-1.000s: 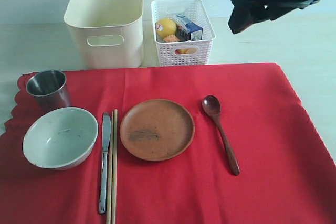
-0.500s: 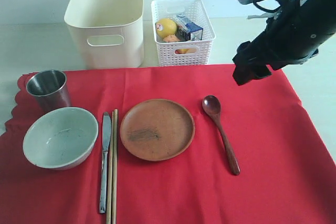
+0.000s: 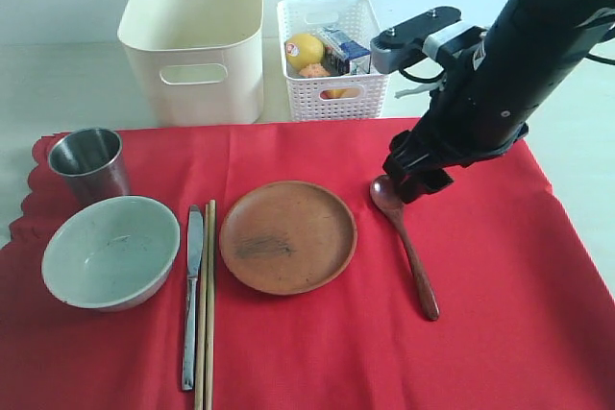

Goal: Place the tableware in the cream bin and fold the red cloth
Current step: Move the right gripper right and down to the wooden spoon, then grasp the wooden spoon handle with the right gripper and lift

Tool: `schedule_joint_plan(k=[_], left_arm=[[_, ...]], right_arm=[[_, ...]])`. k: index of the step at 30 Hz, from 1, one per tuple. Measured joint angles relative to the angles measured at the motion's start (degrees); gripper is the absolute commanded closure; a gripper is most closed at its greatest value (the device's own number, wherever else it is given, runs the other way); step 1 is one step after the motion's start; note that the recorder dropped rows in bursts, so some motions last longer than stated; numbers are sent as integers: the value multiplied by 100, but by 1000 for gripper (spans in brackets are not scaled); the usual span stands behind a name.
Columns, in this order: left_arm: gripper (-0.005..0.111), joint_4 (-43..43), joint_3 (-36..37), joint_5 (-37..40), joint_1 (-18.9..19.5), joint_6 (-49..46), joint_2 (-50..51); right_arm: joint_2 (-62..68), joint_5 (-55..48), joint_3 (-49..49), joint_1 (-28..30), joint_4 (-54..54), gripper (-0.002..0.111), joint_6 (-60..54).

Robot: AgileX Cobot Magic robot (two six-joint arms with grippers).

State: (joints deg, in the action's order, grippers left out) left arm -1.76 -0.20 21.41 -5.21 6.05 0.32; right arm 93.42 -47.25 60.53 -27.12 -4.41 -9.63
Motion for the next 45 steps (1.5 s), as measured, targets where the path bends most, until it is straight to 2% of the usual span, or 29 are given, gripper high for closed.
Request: schedule_joint_plan(k=[16, 24, 30, 42, 45], left_arm=[[107, 0, 0, 0, 0, 0, 0], [107, 0, 0, 0, 0, 0, 0], [107, 0, 0, 0, 0, 0, 0], [107, 0, 0, 0, 0, 0, 0], [107, 0, 0, 0, 0, 0, 0]], right_arm=[[552, 164, 0, 0, -11, 38, 221], [889, 393, 0, -436, 89, 38, 370], [1246, 478, 0, -475, 153, 39, 512], [1700, 662, 0, -486, 287, 50, 710], [1749, 662, 0, -486, 287, 58, 721]])
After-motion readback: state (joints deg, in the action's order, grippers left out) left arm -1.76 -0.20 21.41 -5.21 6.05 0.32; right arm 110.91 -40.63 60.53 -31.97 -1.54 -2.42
